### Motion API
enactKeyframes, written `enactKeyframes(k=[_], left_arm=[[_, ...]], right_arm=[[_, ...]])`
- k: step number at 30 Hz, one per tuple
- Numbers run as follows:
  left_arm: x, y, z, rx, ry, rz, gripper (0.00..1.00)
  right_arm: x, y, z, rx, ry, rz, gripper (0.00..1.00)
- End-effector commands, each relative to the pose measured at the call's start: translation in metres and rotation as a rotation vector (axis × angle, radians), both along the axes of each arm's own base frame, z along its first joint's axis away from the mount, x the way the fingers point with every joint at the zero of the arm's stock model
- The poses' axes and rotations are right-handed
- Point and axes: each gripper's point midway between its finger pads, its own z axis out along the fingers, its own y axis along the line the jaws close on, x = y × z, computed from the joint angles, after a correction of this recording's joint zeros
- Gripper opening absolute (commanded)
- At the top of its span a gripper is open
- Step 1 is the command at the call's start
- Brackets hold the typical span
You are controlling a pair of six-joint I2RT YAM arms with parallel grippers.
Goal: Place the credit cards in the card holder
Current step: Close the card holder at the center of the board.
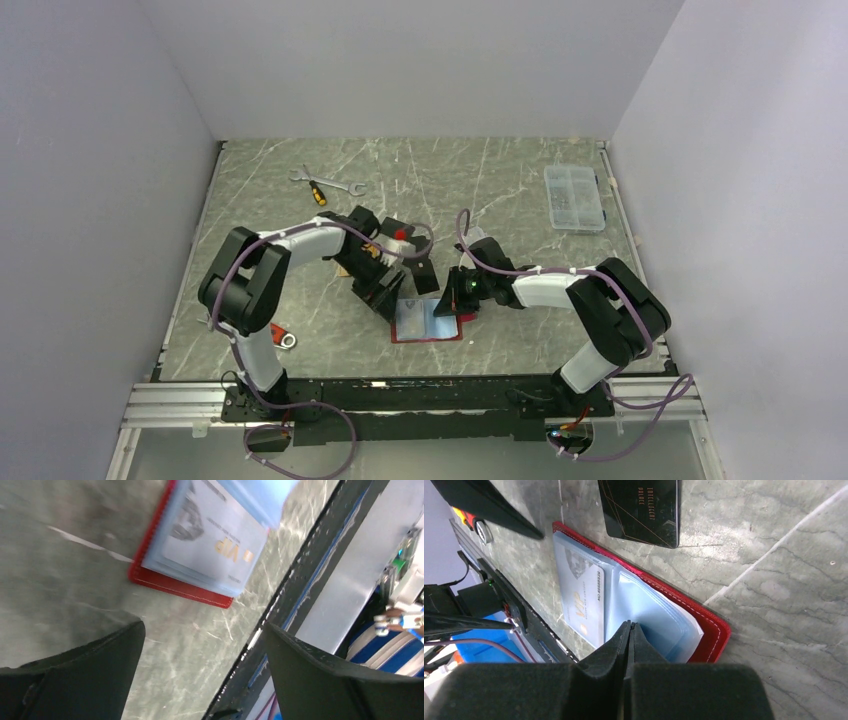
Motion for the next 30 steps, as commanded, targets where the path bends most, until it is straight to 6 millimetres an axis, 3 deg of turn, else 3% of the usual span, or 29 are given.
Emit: enactKeyframes(k=[1,7,15,22,30], left_arm=[[0.040,-0.018,0.009,-0.108,-0.036,0.153,0.99],[0.059,-0.024,0.008,-0.130,-0.099,0.253,0.99],[0.042,-0.037,-0.006,-0.163,0.022,0.290,0.99],[0.032,-0.044,0.002,-0.205,0.061,0.276,0.99],[0.026,-0.055,0.032,-0.305,0.119,0.273,0.99]], right_arm=[[-0.016,-0.039,-0.041,-0.208,0.082,-0.074,0.00],[-0.020,-0.041,-0.043,-0.209,0.093,-0.084,0.00],[-0.018,-0.039,-0.042,-0.196,0.090,-0.094,0.00],[-0.020,-0.037,-0.046,-0.181,0.100,-0.104,0.00],[-0.029,-0.041,-0.059,-0.201,0.132,-0.116,0.00]])
